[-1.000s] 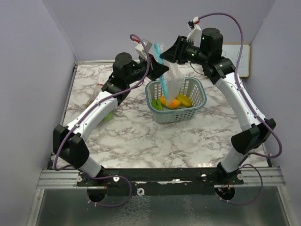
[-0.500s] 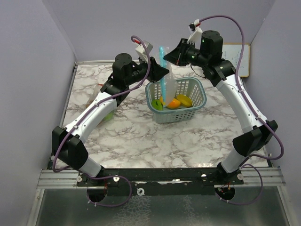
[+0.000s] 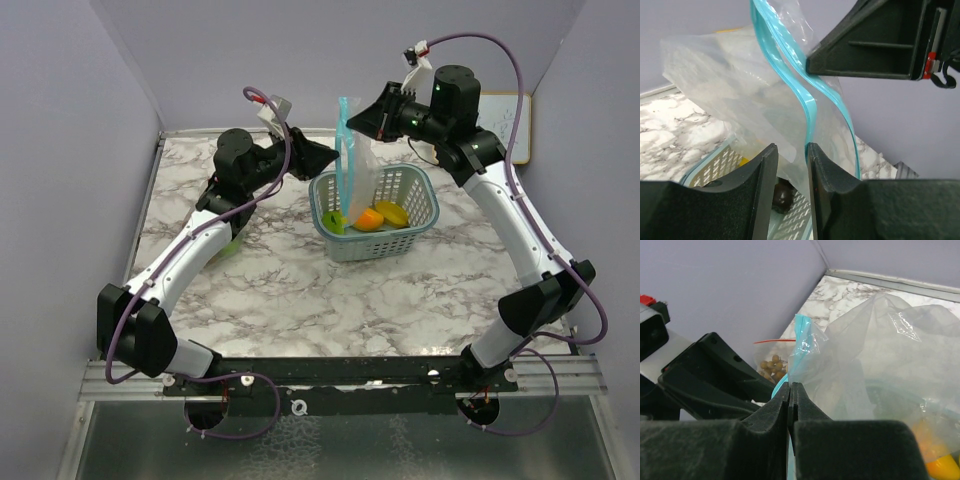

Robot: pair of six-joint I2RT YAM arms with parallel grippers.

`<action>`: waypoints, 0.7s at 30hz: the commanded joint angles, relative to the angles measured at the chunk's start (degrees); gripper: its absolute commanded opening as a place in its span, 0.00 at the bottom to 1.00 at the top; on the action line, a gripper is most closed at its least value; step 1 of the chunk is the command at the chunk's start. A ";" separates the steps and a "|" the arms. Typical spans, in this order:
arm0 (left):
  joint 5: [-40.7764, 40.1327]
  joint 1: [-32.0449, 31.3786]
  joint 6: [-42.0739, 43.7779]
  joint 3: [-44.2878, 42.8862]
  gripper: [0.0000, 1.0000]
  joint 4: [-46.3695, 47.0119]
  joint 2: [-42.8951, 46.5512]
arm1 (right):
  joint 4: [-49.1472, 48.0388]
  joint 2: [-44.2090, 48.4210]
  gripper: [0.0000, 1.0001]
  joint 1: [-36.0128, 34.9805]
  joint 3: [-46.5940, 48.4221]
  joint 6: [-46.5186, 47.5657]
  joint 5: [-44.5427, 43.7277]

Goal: Place the food in the zip-top bag and seal the zipper
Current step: Open the zipper of the food storage bag.

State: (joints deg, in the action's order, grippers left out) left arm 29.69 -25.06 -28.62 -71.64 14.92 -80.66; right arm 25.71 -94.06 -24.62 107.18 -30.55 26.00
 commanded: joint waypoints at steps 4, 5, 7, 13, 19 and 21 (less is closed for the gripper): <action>4.13 1.78 -15.35 3.87 0.41 19.08 0.14 | -5.00 2.72 0.02 0.28 -2.01 -2.19 7.22; 4.59 1.77 -17.74 4.53 0.42 22.01 -0.35 | -5.21 2.74 0.02 0.28 -2.32 -2.41 7.29; 5.45 1.72 -21.57 5.73 0.44 27.39 -1.23 | -5.85 2.83 0.02 0.28 -3.11 -3.01 6.96; 7.13 -0.12 -23.15 5.80 0.44 29.54 -2.91 | -7.61 2.02 0.02 0.28 -2.60 -4.34 4.95; 6.70 -1.35 -21.67 5.12 0.38 25.43 -3.94 | -8.56 1.29 0.02 0.28 -1.50 -4.65 5.34; 6.21 -1.31 -21.08 5.63 0.38 24.20 -3.61 | -8.43 1.39 0.02 0.28 -1.55 -4.57 4.98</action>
State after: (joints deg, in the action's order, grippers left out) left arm 35.16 -26.30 -50.35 -65.78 39.94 -84.36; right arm 19.81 -93.21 -24.64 103.98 -34.54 30.94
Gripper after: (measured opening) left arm 0.382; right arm 0.023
